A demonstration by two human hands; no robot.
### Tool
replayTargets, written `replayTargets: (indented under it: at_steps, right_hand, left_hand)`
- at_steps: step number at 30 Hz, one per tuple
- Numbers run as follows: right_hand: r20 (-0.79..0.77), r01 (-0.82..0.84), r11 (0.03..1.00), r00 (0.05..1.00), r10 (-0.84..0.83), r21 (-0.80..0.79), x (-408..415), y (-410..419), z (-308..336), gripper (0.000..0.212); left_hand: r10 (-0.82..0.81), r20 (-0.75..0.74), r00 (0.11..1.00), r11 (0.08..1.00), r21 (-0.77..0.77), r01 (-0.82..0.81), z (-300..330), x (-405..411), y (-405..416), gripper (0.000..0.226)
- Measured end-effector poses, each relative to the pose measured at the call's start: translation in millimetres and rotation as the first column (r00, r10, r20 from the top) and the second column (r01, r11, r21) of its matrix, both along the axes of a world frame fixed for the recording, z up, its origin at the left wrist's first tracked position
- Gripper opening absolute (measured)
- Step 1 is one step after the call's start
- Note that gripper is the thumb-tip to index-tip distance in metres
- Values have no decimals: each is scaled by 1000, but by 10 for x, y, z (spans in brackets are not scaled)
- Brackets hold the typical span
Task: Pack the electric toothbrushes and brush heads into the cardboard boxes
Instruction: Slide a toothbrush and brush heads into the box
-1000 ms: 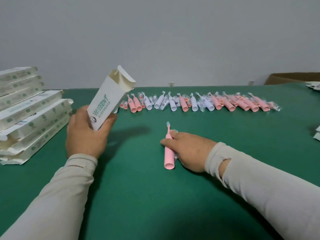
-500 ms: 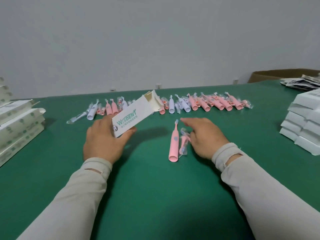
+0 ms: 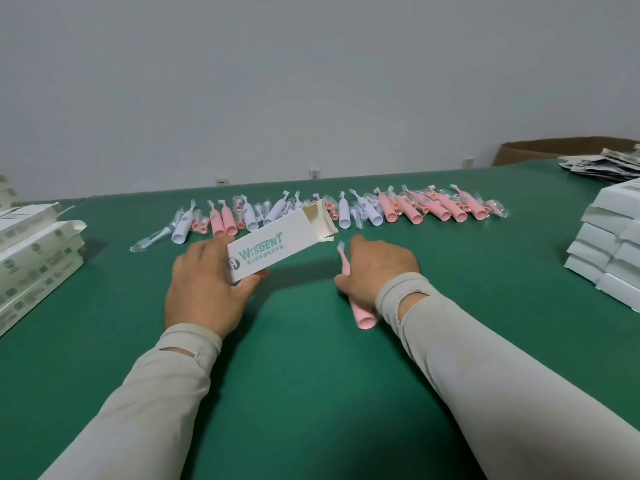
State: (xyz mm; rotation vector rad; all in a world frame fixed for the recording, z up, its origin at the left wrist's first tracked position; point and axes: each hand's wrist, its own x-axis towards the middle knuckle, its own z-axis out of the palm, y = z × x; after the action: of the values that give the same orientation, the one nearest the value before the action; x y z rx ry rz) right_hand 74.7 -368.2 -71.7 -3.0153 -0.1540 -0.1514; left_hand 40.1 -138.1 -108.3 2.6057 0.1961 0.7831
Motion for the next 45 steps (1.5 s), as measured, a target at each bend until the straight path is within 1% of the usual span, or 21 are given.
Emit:
replayTargets:
  at_steps: [2,3,4,5,6,7,8,9,10,11,12,13,15,18,23,27,30,34,37,41,45]
  right_hand:
    - [-22,11,999,1000,-10,42,2,-9,-5,35]
    - [-24,12,995,1000,-10,101,6,-37,2,36]
    - [-11,11,978,1000,-9,210,4,-75,19,35]
    - [17,-6,926,1000,-1,377,-4,-124,44,32]
    - [53,-41,810,999,12,585,-19,-188,76,26]
    - [74,-75,613,997,28,787,-39,-260,107,19]
    - [62,-82,390,996,63,917,-79,-329,139,16]
    - [31,-57,204,991,131,977,-130,-384,156,20]
    - [0,-13,59,976,218,998,-175,-416,151,29]
    - [-20,33,-38,952,306,999,-216,-422,132,37]
    - [-22,64,-96,924,383,993,-253,-396,115,37]
    - [-14,76,-124,899,439,989,-285,-349,104,35]
    - [8,65,-133,873,487,989,-323,-257,101,31]
    - [9,56,-121,877,481,991,-330,-230,104,24]
    - [-54,123,-168,929,365,978,-287,-280,123,21]
    - [-136,245,-262,917,374,933,-268,-285,153,22]
    - [-185,332,-342,898,399,879,-272,-266,151,21]
    - [-225,400,-373,874,430,837,-263,-281,121,26]
    - [-235,416,-338,855,463,844,-255,-314,115,29]
    - [-254,398,-231,842,476,888,-250,-318,128,26]
    - [-269,348,-116,862,430,930,-241,-315,133,23]
  left_hand:
    - [3,13,1000,1000,-6,-3,-7,-1,4,60]
    - [5,20,1000,1000,-15,-4,-10,1,6,61]
    - [8,27,1000,1000,-22,-7,-16,-1,7,62]
    - [12,32,999,1000,-28,-11,-22,1,9,63]
    - [17,36,999,999,-35,-16,-27,2,8,64]
    - [19,35,999,999,-37,-18,-34,3,5,64]
    - [17,30,999,999,-34,-16,-40,7,0,65]
    - [13,25,1000,999,-32,-13,-44,8,-9,65]
    - [9,21,1000,999,-32,-8,-46,12,-18,65]
    - [2,19,1000,1000,-31,-1,-51,14,-24,65]
    - [-10,20,1000,999,-30,11,-56,13,-29,65]
    - [-29,23,999,999,-31,30,-62,11,-30,66]
    - [-89,28,996,995,-33,90,-75,9,-29,70]
    - [-144,23,989,989,-19,144,-88,19,-18,73]
    - [-214,48,976,976,-31,215,-91,21,-19,69]
    - [-235,62,970,971,-37,238,-89,3,-17,62]
    - [-264,66,962,963,-40,267,-99,-5,-10,64]
    - [-306,52,951,950,-50,309,-109,10,-13,67]
    - [-324,28,946,945,-42,325,-118,26,-22,68]
    - [-322,31,946,946,-15,323,-123,28,-17,67]
    - [-307,41,951,952,2,307,-120,21,-7,66]
